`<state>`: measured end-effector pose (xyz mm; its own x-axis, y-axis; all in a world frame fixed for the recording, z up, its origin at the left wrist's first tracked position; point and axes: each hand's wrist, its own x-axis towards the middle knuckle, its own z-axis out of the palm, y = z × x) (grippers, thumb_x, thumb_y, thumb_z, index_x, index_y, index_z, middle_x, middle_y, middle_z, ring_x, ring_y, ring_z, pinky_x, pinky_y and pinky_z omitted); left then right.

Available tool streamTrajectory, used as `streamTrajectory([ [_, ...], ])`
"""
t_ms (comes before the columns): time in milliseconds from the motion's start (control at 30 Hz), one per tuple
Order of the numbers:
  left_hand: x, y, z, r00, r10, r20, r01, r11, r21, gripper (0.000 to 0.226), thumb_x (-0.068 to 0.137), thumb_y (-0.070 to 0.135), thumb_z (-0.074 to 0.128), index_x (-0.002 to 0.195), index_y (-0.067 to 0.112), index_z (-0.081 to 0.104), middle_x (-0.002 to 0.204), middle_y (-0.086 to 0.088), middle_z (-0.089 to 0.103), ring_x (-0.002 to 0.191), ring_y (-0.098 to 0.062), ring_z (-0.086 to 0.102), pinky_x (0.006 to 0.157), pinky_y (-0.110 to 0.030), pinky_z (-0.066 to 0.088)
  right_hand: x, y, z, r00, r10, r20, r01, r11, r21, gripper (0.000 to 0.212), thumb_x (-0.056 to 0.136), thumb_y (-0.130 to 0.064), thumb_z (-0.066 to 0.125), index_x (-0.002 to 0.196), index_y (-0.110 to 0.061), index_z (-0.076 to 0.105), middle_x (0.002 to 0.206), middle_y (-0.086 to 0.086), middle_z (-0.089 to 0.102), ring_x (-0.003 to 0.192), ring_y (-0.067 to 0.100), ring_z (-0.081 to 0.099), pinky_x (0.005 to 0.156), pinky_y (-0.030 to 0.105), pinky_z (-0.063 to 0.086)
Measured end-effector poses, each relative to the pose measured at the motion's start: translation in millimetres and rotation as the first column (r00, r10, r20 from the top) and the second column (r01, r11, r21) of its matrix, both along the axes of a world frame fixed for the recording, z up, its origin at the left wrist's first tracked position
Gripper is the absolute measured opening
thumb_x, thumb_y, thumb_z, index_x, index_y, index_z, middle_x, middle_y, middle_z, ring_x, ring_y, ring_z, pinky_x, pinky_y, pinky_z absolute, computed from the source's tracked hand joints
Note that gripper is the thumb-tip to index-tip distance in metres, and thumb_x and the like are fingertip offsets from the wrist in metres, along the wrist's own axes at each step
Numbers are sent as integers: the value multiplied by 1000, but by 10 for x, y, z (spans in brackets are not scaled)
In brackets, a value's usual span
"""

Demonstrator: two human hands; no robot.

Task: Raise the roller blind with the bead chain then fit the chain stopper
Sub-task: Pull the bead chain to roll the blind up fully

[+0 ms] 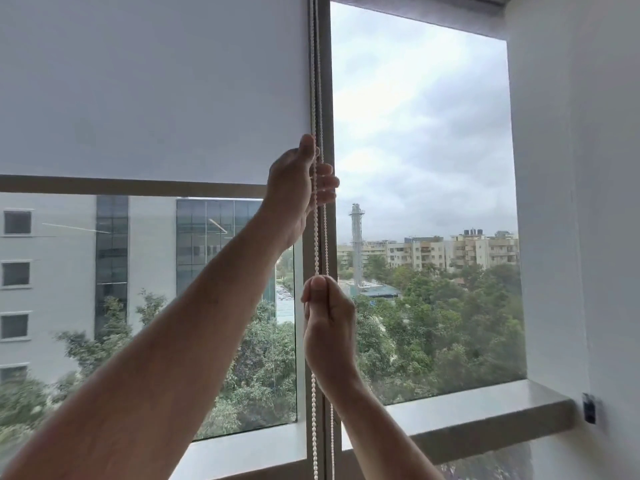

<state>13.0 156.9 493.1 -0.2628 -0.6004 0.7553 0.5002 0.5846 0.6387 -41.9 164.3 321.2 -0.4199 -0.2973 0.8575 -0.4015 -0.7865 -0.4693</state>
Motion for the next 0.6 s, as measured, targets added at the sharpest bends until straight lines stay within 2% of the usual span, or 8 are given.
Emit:
streamTrajectory([
  [67, -89, 82, 62, 1000, -5, -28, 7, 999, 54, 30, 104, 34, 41, 97, 11, 60, 65, 0, 50, 52, -11, 46, 45, -22, 37, -60, -4, -125, 1000, 25, 3, -25, 999, 28, 34, 100, -27, 39, 70, -18, 51, 56, -11, 40, 53, 15, 34, 49, 32, 27],
  [133, -170, 95, 28, 996, 59, -66, -54, 996, 70, 33, 105, 23, 39, 85, 13, 64, 58, 3, 41, 51, -11, 36, 42, -21, 26, -122, -3, -176, 998, 57, 3, -57, 996, 63, 34, 100, -29, 39, 70, -18, 51, 56, -9, 39, 53, 16, 32, 50, 33, 26],
  [267, -238, 115, -53, 973, 157, -167, -158, 987, 5, 35, 99, 10, 40, 74, 18, 63, 56, 3, 39, 53, -13, 36, 48, -26, 26, -207, -5, -173, 987, 159, 10, -159, 980, 123, 33, 98, -32, 42, 69, -21, 56, 52, -10, 37, 48, 12, 30, 46, 27, 25],
  [367, -288, 137, -128, 969, 192, -159, -201, 979, -42, 34, 98, 12, 42, 72, 20, 62, 59, 3, 42, 51, -11, 34, 47, -27, 25, -268, 5, -134, 946, 321, 45, -323, 925, 200, 38, 94, -47, 44, 76, -20, 65, 51, -5, 38, 42, 10, 29, 39, 22, 27],
  [467, -321, 127, -312, 967, 215, -136, -225, 973, -55, 35, 99, 13, 42, 72, 22, 63, 62, 2, 43, 51, -12, 34, 49, -29, 26, -365, 12, -66, 943, 333, 24, -329, 917, 225, 54, 86, -68, 37, 93, -27, 70, 54, 7, 53, 41, 18, 50, 42, 28, 48],
  [533, -303, 93, -446, 965, 226, -132, -236, 970, -62, 36, 100, 13, 42, 71, 23, 62, 57, 5, 44, 51, -13, 34, 50, -30, 26, -455, -2, 14, 942, 330, 66, -336, 908, 251, 69, 81, -76, 33, 110, -25, 68, 69, 14, 69, 56, 24, 68, 52, 35, 59],
  [600, -272, 65, -568, 954, 269, -129, -280, 958, -70, 37, 100, 15, 42, 70, 25, 61, 58, 7, 46, 53, -13, 37, 54, -33, 30, -538, -25, 133, 953, 293, 79, -304, 913, 272, 73, 85, -74, 27, 122, -23, 64, 88, 13, 76, 77, 26, 76, 62, 37, 62],
])
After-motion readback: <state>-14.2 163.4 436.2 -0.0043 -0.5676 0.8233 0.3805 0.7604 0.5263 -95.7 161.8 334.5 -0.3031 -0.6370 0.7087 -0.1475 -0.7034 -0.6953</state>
